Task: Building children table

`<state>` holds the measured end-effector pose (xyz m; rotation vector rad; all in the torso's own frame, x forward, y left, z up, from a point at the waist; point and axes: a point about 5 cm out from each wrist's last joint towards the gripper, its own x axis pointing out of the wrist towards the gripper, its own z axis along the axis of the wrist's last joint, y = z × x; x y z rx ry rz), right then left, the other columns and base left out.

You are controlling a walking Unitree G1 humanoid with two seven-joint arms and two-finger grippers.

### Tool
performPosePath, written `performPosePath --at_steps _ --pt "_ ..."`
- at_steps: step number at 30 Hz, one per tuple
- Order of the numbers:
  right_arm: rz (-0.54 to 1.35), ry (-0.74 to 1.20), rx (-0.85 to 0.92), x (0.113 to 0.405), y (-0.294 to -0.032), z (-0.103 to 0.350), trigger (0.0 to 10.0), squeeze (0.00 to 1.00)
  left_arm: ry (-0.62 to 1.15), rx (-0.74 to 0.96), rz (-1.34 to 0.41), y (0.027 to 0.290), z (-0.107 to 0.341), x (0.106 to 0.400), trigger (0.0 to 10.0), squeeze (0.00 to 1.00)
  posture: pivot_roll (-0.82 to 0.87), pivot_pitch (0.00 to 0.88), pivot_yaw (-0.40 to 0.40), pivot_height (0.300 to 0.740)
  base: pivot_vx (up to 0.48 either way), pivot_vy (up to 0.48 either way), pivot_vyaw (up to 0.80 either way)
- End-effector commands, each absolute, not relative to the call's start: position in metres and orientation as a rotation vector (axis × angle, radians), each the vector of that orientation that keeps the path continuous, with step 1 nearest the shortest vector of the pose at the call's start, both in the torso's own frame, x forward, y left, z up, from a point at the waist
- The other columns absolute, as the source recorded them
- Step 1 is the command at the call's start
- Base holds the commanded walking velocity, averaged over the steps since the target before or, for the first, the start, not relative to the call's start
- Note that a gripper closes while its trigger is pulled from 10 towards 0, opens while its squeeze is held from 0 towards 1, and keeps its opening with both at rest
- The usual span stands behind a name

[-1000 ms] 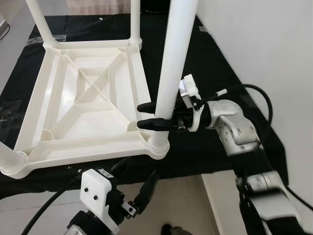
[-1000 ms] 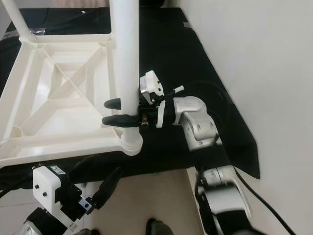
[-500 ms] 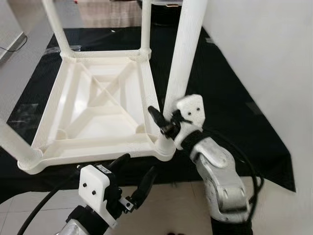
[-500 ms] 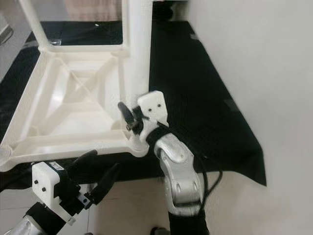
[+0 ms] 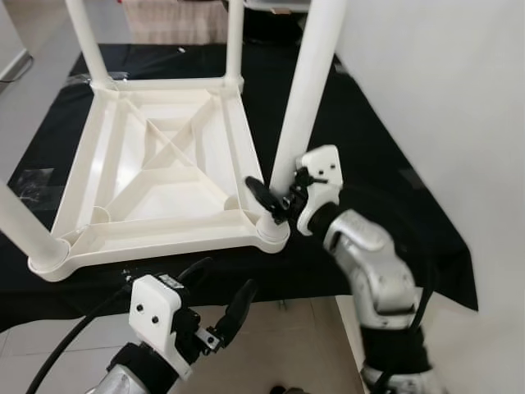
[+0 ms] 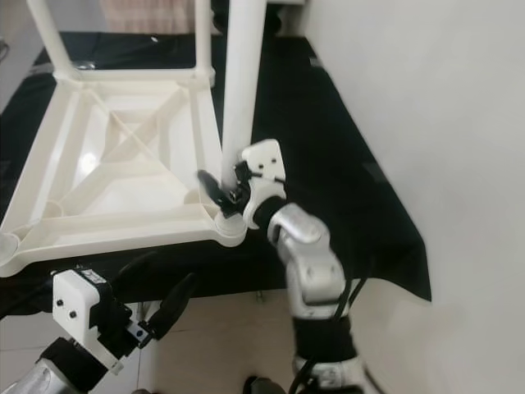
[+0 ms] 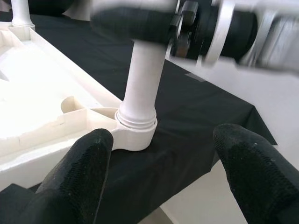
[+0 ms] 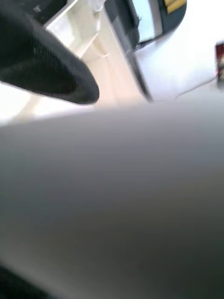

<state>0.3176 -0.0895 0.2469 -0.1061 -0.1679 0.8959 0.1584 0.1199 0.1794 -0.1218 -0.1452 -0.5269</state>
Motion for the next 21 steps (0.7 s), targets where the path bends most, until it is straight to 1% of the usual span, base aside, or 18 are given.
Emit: performPosePath --at_steps 1,3,4,6,8,13,16,17,19,20,21 --pt "1.043 -0.174 -0.142 0.316 -0.087 0.245 10.0 0.00 -0.130 -0.133 -0.530 0.118 0.176 0.157 10.0 0.00 0.07 0.182 -0.106 0.740 0.000 0.000 0.00" --pt "1.151 -0.179 -0.215 0.317 -0.088 0.246 10.0 0.00 -0.131 -0.134 -0.530 0.117 0.176 0.157 10.0 0.00 0.07 0.184 -0.107 0.740 0.000 0.000 0.00" --pt "1.151 -0.179 -0.215 0.317 -0.088 0.246 10.0 0.00 -0.131 -0.134 -0.530 0.117 0.176 0.157 10.0 0.00 0.07 0.184 -0.107 0.740 0.000 0.000 0.00" --pt "1.282 -0.158 -0.242 0.320 -0.088 0.247 10.0 0.00 -0.132 -0.133 -0.528 0.117 0.176 0.155 10.0 0.00 0.09 0.190 -0.110 0.740 0.000 0.000 0.00" --pt "1.382 -0.144 -0.232 0.326 -0.088 0.252 10.0 0.00 -0.131 -0.133 -0.527 0.116 0.177 0.154 10.0 0.00 0.09 0.192 -0.112 0.740 0.000 0.000 0.00" --pt "1.440 -0.139 -0.195 0.340 -0.087 0.262 10.0 0.00 -0.127 -0.135 -0.527 0.115 0.178 0.150 10.0 0.00 0.10 0.203 -0.116 0.740 0.000 0.000 0.00" --pt "1.467 -0.128 -0.206 0.343 -0.087 0.261 10.0 0.00 -0.126 -0.136 -0.527 0.114 0.179 0.149 10.0 0.00 0.11 0.211 -0.116 0.740 0.000 0.000 0.00" --pt "1.509 -0.122 -0.197 0.343 -0.086 0.261 7.4 0.00 -0.125 -0.136 -0.527 0.114 0.179 0.148 10.0 0.00 0.11 0.213 -0.117 0.740 0.000 0.000 0.00" --pt "1.509 -0.122 -0.197 0.343 -0.086 0.261 7.4 0.00 -0.125 -0.136 -0.527 0.114 0.179 0.148 10.0 0.00 0.11 0.213 -0.117 0.740 0.000 0.000 0.00" --pt "1.549 -0.116 -0.187 0.343 -0.086 0.261 1.3 0.00 -0.124 -0.137 -0.527 0.114 0.179 0.147 10.0 0.00 0.11 0.216 -0.118 0.740 0.000 0.000 0.00" --pt "1.549 -0.116 -0.187 0.343 -0.086 0.261 1.3 0.00 -0.124 -0.137 -0.527 0.114 0.179 0.147 10.0 0.00 0.11 0.216 -0.118 0.740 0.000 0.000 0.00"
